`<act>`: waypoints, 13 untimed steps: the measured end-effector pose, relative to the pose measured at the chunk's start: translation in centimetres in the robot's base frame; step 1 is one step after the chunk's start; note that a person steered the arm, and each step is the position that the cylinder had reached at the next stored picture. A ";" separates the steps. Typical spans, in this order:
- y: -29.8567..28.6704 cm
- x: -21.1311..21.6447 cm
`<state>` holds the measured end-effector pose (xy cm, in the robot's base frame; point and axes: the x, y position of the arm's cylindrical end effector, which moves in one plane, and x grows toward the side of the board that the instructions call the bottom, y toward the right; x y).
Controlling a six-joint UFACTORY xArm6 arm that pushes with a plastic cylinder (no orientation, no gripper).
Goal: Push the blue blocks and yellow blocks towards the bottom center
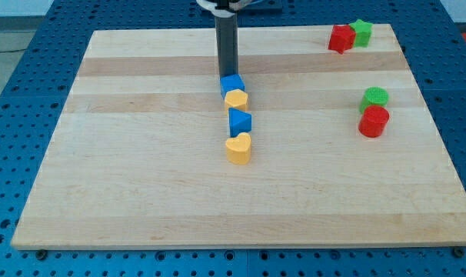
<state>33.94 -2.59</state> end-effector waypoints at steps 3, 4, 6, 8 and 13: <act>-0.1 3.1; -0.1 4.4; -0.1 7.1; -0.1 9.3; 2.0 14.9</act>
